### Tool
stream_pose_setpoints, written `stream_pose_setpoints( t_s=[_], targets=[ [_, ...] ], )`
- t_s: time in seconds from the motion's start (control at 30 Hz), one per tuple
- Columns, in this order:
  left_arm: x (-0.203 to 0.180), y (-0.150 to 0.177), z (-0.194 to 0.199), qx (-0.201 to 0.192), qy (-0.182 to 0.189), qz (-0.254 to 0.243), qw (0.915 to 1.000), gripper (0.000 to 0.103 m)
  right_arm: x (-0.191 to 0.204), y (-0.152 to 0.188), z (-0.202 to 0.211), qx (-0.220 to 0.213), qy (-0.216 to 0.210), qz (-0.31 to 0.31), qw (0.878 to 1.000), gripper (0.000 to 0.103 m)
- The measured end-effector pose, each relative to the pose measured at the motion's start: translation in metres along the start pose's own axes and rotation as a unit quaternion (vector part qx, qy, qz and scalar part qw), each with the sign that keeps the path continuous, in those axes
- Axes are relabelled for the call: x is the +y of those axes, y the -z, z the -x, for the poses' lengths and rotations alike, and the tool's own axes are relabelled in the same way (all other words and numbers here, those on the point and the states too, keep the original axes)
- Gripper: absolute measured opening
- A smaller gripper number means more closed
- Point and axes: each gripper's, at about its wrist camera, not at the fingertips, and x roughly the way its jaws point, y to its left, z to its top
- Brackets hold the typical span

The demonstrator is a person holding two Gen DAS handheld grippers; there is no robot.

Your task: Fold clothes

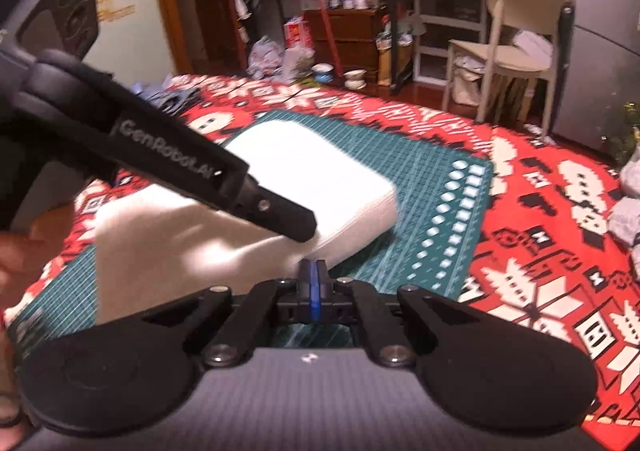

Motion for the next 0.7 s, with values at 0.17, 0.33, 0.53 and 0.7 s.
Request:
stream_pose_setpoints(
  t_s=[0.17, 0.33, 0.53, 0.7],
  targets=[
    [0.001, 0.007, 0.006, 0.002, 0.001, -0.005, 1.0000, 0.010, 0.004, 0.000, 0.002, 0.001, -0.003, 0.009, 1.000, 0.002],
    [0.004, 0.011, 0.010, 0.005, 0.008, -0.005, 0.9999, 0.010, -0.013, -0.005, -0.006, -0.016, 0.037, -0.014, 0.999, 0.002],
    [0.006, 0.012, 0.010, 0.008, 0.015, -0.001, 0.9998, 0.010, -0.026, -0.007, -0.012, -0.027, 0.049, -0.030, 0.998, 0.002],
    [0.008, 0.013, 0.012, 0.008, 0.016, 0.004, 0.9998, 0.010, -0.033, -0.008, -0.016, -0.030, 0.052, -0.036, 0.998, 0.002]
  ],
)
